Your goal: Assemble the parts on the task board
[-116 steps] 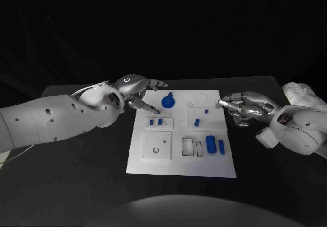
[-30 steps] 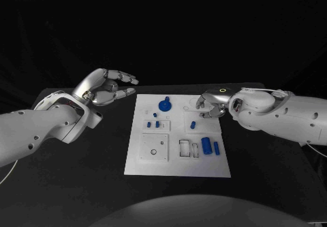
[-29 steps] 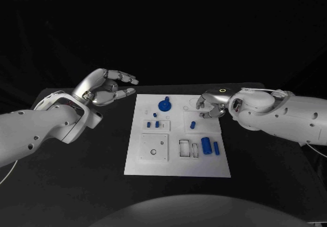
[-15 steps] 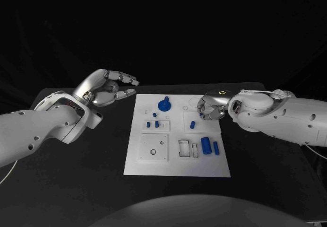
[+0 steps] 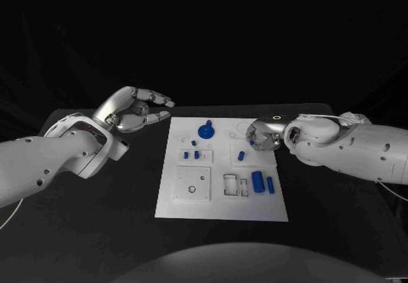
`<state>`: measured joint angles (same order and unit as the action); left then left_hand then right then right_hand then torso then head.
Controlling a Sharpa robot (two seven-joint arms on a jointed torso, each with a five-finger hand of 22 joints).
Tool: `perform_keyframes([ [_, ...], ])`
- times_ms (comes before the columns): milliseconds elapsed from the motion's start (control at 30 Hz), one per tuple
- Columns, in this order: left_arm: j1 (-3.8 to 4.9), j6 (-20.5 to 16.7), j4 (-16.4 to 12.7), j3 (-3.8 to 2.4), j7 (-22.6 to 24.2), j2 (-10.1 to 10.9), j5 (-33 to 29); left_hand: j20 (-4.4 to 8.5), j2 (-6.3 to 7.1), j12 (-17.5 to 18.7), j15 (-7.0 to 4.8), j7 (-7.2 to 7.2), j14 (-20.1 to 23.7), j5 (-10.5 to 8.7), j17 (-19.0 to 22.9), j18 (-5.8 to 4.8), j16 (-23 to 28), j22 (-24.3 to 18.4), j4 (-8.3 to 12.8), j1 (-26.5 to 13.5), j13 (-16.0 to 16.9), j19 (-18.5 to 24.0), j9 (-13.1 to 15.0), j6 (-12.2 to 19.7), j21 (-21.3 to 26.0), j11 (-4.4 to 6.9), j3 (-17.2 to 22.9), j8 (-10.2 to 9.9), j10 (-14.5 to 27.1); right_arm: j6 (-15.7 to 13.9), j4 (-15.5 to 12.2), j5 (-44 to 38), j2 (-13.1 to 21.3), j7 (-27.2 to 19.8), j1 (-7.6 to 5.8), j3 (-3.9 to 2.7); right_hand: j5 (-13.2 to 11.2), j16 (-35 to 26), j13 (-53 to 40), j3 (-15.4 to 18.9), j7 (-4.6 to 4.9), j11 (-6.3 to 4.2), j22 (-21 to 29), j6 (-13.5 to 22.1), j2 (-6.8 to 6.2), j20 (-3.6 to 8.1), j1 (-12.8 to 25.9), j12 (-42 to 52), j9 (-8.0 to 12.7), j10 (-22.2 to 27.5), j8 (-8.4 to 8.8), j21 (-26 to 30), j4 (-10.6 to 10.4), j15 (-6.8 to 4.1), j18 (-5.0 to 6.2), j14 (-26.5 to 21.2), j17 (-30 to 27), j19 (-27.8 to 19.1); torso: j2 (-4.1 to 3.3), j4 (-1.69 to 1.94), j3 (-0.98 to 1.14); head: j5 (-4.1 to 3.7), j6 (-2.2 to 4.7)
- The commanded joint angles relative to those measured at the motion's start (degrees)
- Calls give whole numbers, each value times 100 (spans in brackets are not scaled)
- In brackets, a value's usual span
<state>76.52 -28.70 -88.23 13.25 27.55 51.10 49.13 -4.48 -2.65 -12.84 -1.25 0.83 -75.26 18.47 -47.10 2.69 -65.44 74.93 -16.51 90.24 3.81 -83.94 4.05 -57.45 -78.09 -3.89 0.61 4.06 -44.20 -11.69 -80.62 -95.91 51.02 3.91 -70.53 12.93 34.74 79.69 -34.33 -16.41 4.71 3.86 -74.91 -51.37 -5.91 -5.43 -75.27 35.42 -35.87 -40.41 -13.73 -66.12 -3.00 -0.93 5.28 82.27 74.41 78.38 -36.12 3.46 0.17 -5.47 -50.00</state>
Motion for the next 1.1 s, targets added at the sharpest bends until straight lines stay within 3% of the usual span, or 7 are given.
perform_keyframes([
  [33, 3, 90, -1, -3, -34, -10, 34, -46, -7, -41, -12, 25, 50, -12, 17, 6, 16, 1147, -11, 96, -4, -45, -8, -63, 24, 1, 73, -20, -63, -9, 26, 57, -18, -121, 20, 2, 19, -10, -16, -67, 38, -6, -862, 10, 13, 31, -54, 47, -65, -73, -46, -6, 20, -29, -31, -14, -4, -15, -1, -6, -4, 8, 0],
  [533, -1, 120, 47, -1, -90, -36, 66, -35, 3, -89, -30, 125, 68, -67, 56, 9, 12, 1145, -16, 209, 2, -39, 0, -169, 32, 38, 245, -1, -217, -76, 97, 196, -73, -217, 58, 2, -34, -101, -81, -326, 116, -82, -857, -83, 97, 94, -186, 186, -473, -507, -202, -4, 284, -92, -27, -59, -138, -24, 3, -6, -15, 21, 0],
  [1100, -13, 164, 109, 1, -174, -47, 69, -27, 1, -104, -37, 167, 88, -55, 104, 16, 31, 1136, -20, 227, 5, -24, 1, -191, 63, 42, 308, -1, -274, -434, 16, 392, -36, -297, 37, -9, -92, -85, -76, -344, 123, -97, -873, -167, 113, 107, -135, 192, -635, -653, -296, -77, 320, -101, -41, -27, -124, 14, 9, -15, -26, 58, 0],
])
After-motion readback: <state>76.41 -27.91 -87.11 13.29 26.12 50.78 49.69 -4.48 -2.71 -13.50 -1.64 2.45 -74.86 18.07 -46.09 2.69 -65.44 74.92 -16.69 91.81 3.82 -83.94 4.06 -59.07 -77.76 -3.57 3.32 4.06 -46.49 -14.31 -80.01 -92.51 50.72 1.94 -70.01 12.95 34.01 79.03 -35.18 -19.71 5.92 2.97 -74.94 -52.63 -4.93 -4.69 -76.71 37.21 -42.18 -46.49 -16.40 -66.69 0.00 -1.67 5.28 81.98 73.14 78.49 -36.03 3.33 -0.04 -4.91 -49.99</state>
